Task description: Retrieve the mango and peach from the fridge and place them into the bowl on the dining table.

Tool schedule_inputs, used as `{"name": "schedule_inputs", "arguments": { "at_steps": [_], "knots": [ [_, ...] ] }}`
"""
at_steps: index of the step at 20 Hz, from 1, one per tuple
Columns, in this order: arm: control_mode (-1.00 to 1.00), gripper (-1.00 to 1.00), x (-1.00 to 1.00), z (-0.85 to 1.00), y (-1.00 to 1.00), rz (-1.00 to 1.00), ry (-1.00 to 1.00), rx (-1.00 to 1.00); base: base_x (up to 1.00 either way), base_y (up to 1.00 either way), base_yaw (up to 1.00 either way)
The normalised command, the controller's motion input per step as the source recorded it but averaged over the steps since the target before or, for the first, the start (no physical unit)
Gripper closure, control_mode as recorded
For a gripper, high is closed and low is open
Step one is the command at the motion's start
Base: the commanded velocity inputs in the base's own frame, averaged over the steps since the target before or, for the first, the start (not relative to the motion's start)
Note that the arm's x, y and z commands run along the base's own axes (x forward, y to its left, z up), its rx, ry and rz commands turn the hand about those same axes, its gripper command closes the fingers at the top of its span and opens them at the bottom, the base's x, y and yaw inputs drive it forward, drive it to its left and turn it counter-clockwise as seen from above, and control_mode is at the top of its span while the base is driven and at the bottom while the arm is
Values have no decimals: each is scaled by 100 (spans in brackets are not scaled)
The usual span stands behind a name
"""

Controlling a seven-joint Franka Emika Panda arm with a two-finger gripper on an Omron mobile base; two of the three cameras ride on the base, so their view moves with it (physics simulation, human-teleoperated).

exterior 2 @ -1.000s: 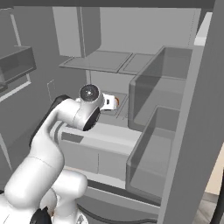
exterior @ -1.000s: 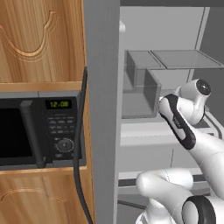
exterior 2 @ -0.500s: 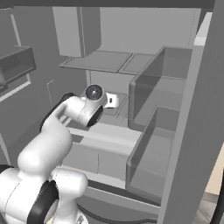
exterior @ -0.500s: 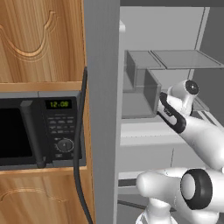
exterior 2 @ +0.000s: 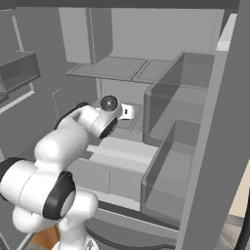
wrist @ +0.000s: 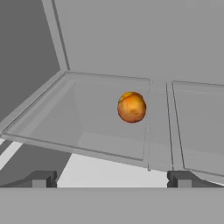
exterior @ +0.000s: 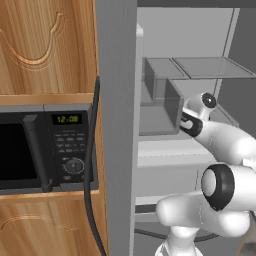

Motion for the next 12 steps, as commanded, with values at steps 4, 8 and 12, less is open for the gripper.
{"name": "schedule_inputs", "arguments": {
  "at_steps": [4,8,12],
  "knots": [
    [-100,-100,36,-19,-14,0,0,2,0,0,0],
    [-100,-100,33,-17,-17,0,0,2,0,0,0],
    [-100,-100,41,-17,-6,0,0,0,0,0,0]
  ]
}}
